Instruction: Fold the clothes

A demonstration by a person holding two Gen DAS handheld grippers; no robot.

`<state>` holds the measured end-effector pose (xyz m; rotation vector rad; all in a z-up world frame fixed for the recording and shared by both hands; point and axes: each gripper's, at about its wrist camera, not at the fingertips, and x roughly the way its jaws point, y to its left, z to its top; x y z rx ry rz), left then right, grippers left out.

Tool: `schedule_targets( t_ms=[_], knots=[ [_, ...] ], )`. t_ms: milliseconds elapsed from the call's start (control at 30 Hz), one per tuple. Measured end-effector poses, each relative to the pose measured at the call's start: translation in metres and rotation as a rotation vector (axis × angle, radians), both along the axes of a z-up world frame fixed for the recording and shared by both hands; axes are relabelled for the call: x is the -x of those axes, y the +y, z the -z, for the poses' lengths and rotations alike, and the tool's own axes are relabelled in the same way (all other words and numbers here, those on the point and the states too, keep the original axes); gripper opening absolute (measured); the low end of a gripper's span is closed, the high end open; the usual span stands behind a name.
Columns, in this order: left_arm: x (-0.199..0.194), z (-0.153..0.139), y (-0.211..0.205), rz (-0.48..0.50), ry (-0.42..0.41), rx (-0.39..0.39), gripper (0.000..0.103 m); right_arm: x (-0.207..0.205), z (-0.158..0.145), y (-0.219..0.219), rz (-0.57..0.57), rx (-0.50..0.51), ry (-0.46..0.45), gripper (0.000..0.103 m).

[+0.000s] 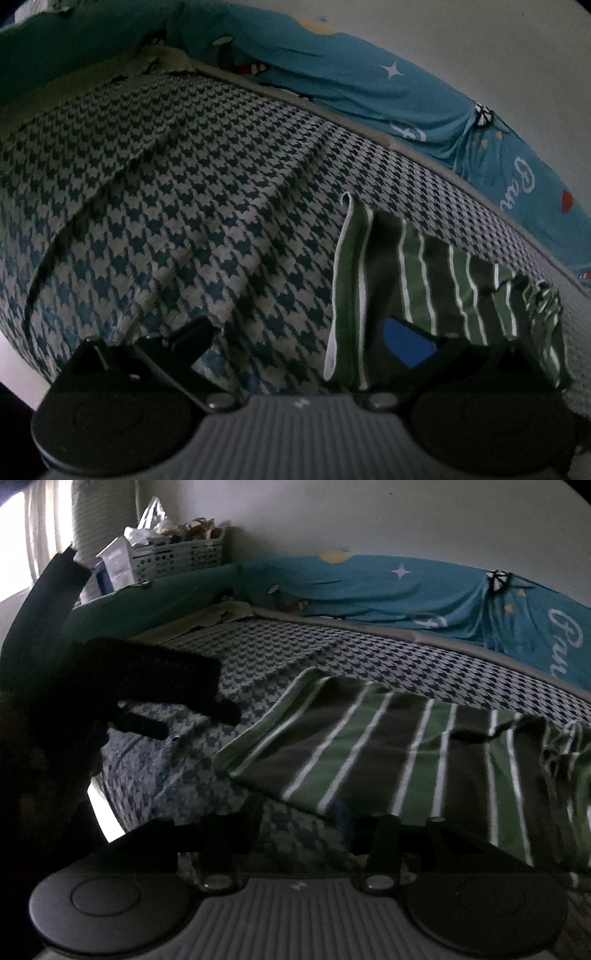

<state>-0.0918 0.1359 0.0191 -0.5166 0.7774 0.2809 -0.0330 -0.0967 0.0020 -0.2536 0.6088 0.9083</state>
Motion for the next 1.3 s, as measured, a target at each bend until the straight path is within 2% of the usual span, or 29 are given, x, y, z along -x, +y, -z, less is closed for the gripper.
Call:
schedule_targets(
  t_ms=[233, 600, 833, 900, 967, 1067, 1300],
  knots=[
    [-0.015, -0.004, 0.006, 0.046, 0.031, 0.075, 0.103, 0.002, 0.0, 0.02, -0.069, 0.011, -0.037, 0.05],
    [-0.037, -0.015, 0.004, 0.154, 0.073, 0.083, 0.103, 0.004, 0.007, 0.051, -0.182, 0.053, -0.085, 0.05],
    [-0.048, -0.015, 0.017, 0.188, 0.097, 0.108, 0.103, 0.011, 0.023, 0.067, -0.219, 0.12, -0.182, 0.048],
    [-0.05, -0.014, 0.021, 0.187, 0.104, 0.118, 0.103, 0.012, 0.025, 0.069, -0.22, 0.116, -0.196, 0.042],
    [-0.052, -0.013, 0.024, 0.187, 0.112, 0.131, 0.103, 0.012, 0.025, 0.07, -0.219, 0.113, -0.203, 0.025],
    [-0.054, -0.011, 0.028, 0.188, 0.119, 0.15, 0.103, 0.007, 0.024, 0.068, -0.2, 0.095, -0.184, 0.01],
    [-0.058, -0.005, 0.027, 0.226, 0.113, 0.245, 0.103, -0.02, 0.005, 0.047, -0.114, -0.041, -0.018, 0.009]
  ],
)
